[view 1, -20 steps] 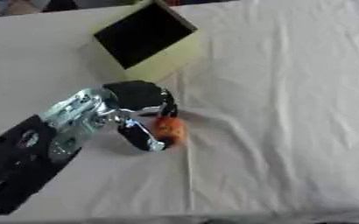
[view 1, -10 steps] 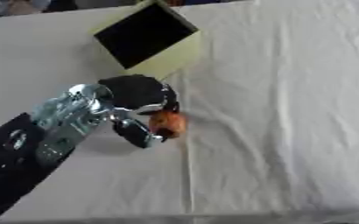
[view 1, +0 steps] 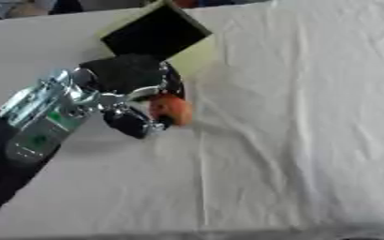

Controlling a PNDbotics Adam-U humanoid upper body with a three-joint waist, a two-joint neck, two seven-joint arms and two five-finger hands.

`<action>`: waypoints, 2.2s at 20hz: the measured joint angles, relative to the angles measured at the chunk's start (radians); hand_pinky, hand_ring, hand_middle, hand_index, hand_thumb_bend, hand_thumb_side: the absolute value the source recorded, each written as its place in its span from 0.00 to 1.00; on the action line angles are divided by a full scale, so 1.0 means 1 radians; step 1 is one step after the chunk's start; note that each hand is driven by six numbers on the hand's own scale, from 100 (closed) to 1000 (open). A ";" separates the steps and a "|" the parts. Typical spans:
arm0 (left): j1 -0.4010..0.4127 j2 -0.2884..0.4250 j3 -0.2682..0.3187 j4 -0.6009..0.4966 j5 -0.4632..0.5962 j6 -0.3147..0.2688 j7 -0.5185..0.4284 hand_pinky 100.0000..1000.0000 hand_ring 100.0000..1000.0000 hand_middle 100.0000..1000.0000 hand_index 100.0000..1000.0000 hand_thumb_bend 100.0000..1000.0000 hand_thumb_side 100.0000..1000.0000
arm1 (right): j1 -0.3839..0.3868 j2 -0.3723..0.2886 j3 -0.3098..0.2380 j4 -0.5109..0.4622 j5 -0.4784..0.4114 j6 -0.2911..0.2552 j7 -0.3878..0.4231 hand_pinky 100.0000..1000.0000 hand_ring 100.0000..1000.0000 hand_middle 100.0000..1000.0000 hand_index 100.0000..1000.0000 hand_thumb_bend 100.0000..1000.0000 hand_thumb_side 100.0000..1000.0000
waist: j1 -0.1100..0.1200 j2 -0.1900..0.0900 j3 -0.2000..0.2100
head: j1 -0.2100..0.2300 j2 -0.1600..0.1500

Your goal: Pick up objects on the table and place them in the box.

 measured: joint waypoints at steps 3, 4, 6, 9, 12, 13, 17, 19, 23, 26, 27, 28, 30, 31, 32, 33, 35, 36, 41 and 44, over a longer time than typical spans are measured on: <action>-0.035 0.024 0.052 -0.005 0.021 0.031 0.037 0.16 0.45 0.48 0.62 0.00 0.23 | -0.012 0.000 0.000 0.000 0.000 -0.001 0.001 0.81 0.69 0.54 0.79 0.00 0.95 | -0.001 0.010 -0.008 | 0.000 -0.012; -0.049 0.033 0.073 -0.004 0.027 0.040 0.051 0.15 0.44 0.48 0.62 0.00 0.08 | -0.016 0.000 0.000 0.000 0.000 -0.001 0.001 0.81 0.69 0.54 0.79 0.00 0.95 | -0.001 0.014 -0.011 | 0.000 -0.017; -0.077 0.045 0.117 0.014 0.047 0.056 0.080 0.14 0.43 0.47 0.61 0.00 0.13 | -0.023 0.000 0.000 0.000 0.000 -0.001 0.001 0.81 0.69 0.54 0.79 0.00 0.95 | -0.001 0.021 -0.017 | 0.001 -0.025; -0.122 0.052 0.168 0.068 0.086 0.063 0.125 0.14 0.43 0.47 0.61 0.00 0.14 | -0.032 0.000 0.000 -0.001 0.000 -0.001 0.001 0.81 0.69 0.54 0.79 0.00 0.95 | 0.001 0.029 -0.025 | 0.006 -0.033; -0.167 0.053 0.190 0.139 0.116 0.065 0.154 0.13 0.43 0.47 0.61 0.00 0.17 | -0.037 0.000 0.001 -0.001 0.000 -0.002 0.004 0.81 0.69 0.54 0.79 0.00 0.95 | 0.002 0.035 -0.032 | 0.010 -0.039; -0.182 0.053 0.195 0.163 0.122 0.066 0.159 0.13 0.43 0.47 0.61 0.00 0.17 | -0.040 0.000 0.002 -0.001 0.000 -0.002 0.004 0.81 0.69 0.54 0.79 0.00 0.95 | 0.003 0.038 -0.034 | 0.011 -0.043; -0.242 0.032 0.215 0.264 0.125 0.054 0.172 0.13 0.43 0.47 0.61 0.00 0.18 | -0.049 0.000 0.006 -0.001 0.000 -0.003 0.008 0.81 0.69 0.54 0.79 0.00 0.95 | 0.005 0.046 -0.045 | 0.015 -0.053; -0.261 0.014 0.230 0.313 0.107 0.052 0.181 0.13 0.43 0.48 0.61 0.00 0.19 | -0.054 0.000 0.006 -0.002 0.000 -0.003 0.009 0.81 0.69 0.54 0.79 0.00 0.95 | 0.007 0.050 -0.050 | 0.015 -0.060; -0.288 -0.030 0.261 0.410 0.072 0.053 0.186 0.14 0.43 0.48 0.61 0.00 0.22 | -0.060 0.000 0.007 -0.002 0.000 -0.003 0.012 0.81 0.69 0.54 0.79 0.00 0.95 | 0.008 0.058 -0.056 | 0.019 -0.069; -0.297 -0.060 0.275 0.484 0.062 0.037 0.187 0.15 0.44 0.49 0.61 0.00 0.21 | -0.063 0.000 0.007 -0.002 0.000 -0.003 0.013 0.81 0.69 0.54 0.79 0.00 0.95 | 0.008 0.063 -0.061 | 0.020 -0.070; -0.298 -0.069 0.277 0.509 0.060 0.027 0.187 0.15 0.44 0.49 0.61 0.00 0.20 | -0.063 0.000 0.007 -0.002 0.000 -0.003 0.013 0.81 0.69 0.54 0.79 0.00 0.95 | 0.008 0.065 -0.062 | 0.021 -0.072; -0.300 -0.076 0.277 0.533 0.059 0.015 0.186 0.15 0.44 0.48 0.61 0.00 0.20 | -0.065 0.000 0.007 -0.002 0.000 -0.003 0.013 0.81 0.69 0.54 0.79 0.00 0.95 | 0.008 0.066 -0.063 | 0.021 -0.074; -0.307 -0.090 0.276 0.583 0.053 -0.013 0.183 0.15 0.44 0.48 0.61 0.00 0.19 | -0.070 0.000 0.007 -0.002 0.000 -0.002 0.014 0.81 0.69 0.54 0.79 0.00 0.95 | 0.008 0.070 -0.067 | 0.021 -0.077; -0.311 -0.097 0.276 0.608 0.049 -0.027 0.183 0.16 0.44 0.49 0.61 0.00 0.18 | -0.070 0.000 0.007 -0.002 0.000 -0.002 0.014 0.81 0.69 0.54 0.79 0.00 0.95 | 0.008 0.070 -0.068 | 0.021 -0.077; -0.313 -0.102 0.276 0.632 0.043 -0.042 0.183 0.16 0.44 0.49 0.61 0.00 0.17 | -0.070 0.000 0.007 -0.002 0.000 -0.002 0.014 0.81 0.69 0.54 0.79 0.00 0.95 | 0.008 0.071 -0.068 | 0.021 -0.077; -0.314 -0.105 0.276 0.657 0.036 -0.057 0.183 0.16 0.44 0.49 0.61 0.00 0.16 | -0.070 0.000 0.007 -0.002 0.000 -0.002 0.014 0.81 0.69 0.54 0.79 0.00 0.95 | 0.008 0.071 -0.069 | 0.020 -0.078; -0.315 -0.110 0.277 0.707 0.017 -0.083 0.186 0.17 0.45 0.49 0.61 0.00 0.14 | -0.070 0.000 0.007 -0.002 -0.001 -0.002 0.014 0.81 0.69 0.54 0.79 0.00 0.95 | 0.009 0.073 -0.070 | 0.019 -0.078; -0.315 -0.111 0.278 0.733 0.007 -0.093 0.188 0.17 0.45 0.49 0.61 0.00 0.13 | -0.070 0.000 0.007 -0.002 -0.001 -0.002 0.014 0.81 0.69 0.54 0.79 0.00 0.95 | 0.009 0.074 -0.070 | 0.018 -0.078; -0.326 -0.128 0.290 0.859 -0.063 -0.124 0.193 0.29 0.52 0.53 0.66 0.00 0.09 | -0.071 0.000 0.007 -0.002 -0.002 -0.002 0.014 0.81 0.70 0.54 0.79 0.00 0.95 | 0.009 0.074 -0.071 | 0.017 -0.078; -0.333 -0.139 0.295 0.916 -0.110 -0.152 0.183 0.59 0.73 0.67 0.76 0.00 0.22 | -0.071 0.000 0.007 -0.003 -0.003 -0.002 0.014 0.81 0.70 0.54 0.79 0.00 0.95 | 0.008 0.074 -0.071 | 0.017 -0.078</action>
